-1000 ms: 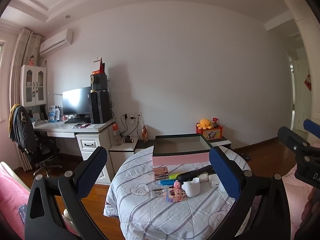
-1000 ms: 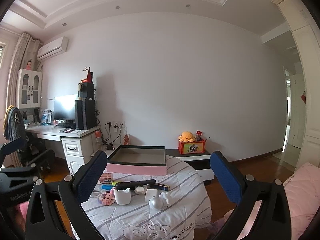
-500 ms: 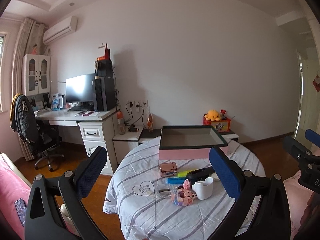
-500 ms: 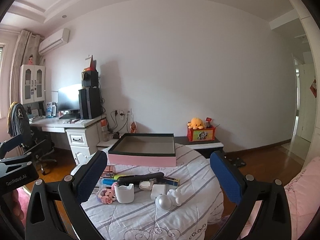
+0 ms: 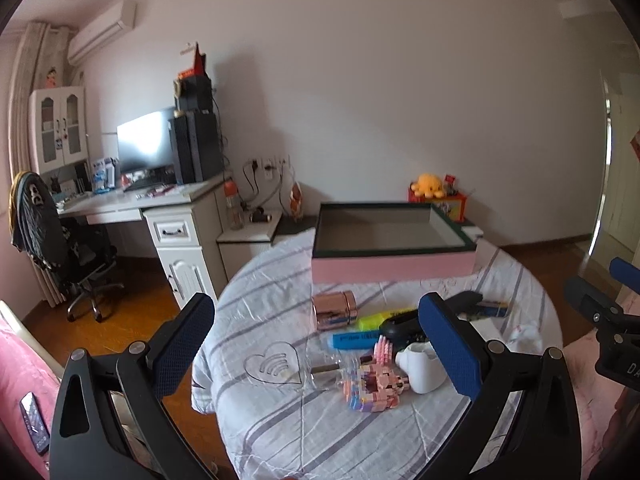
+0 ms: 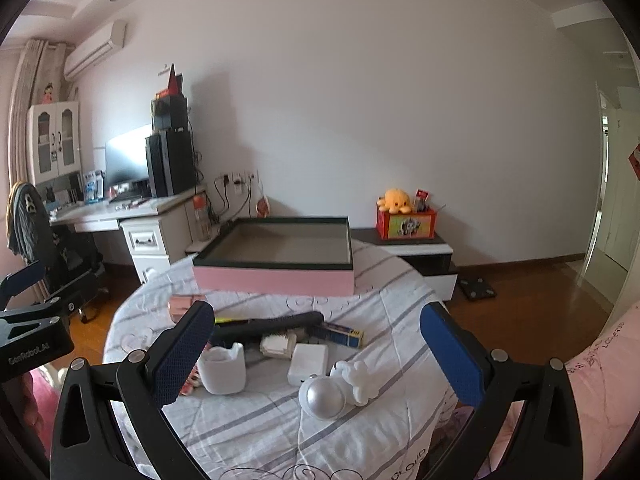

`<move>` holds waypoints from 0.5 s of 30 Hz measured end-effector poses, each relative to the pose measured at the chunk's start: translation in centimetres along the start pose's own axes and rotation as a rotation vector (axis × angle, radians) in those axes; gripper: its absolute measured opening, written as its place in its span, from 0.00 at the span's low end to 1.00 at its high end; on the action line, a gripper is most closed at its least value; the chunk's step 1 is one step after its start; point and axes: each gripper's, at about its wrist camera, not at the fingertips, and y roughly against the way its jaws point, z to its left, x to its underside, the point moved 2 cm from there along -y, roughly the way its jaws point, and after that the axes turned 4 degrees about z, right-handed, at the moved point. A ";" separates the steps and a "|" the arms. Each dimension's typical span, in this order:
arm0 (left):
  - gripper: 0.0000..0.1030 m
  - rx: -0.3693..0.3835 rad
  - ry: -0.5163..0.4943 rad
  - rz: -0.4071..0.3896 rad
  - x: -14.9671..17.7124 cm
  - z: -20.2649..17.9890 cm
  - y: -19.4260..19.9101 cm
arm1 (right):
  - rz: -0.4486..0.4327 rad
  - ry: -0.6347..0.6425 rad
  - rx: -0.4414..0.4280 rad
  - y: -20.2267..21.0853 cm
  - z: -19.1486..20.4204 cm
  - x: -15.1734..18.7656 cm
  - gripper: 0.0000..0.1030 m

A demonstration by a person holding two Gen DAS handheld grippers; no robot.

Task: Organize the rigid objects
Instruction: 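Grasp the pink pixel-block figure with the left tool while the right tool grasps the white astronaut figure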

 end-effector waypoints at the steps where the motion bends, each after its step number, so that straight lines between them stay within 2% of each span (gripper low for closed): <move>1: 1.00 -0.003 -0.007 0.020 0.4 -0.2 -1.0 | 0.010 0.002 0.002 -0.5 -0.1 0.2 1.00; 9: 1.00 0.031 -0.070 0.220 4.9 -1.0 -6.9 | 0.151 -0.006 0.021 -5.1 -2.2 3.8 1.00; 15: 1.00 0.066 -0.089 0.303 7.0 -1.4 -9.6 | 0.249 -0.004 0.032 -7.7 -3.6 6.3 1.00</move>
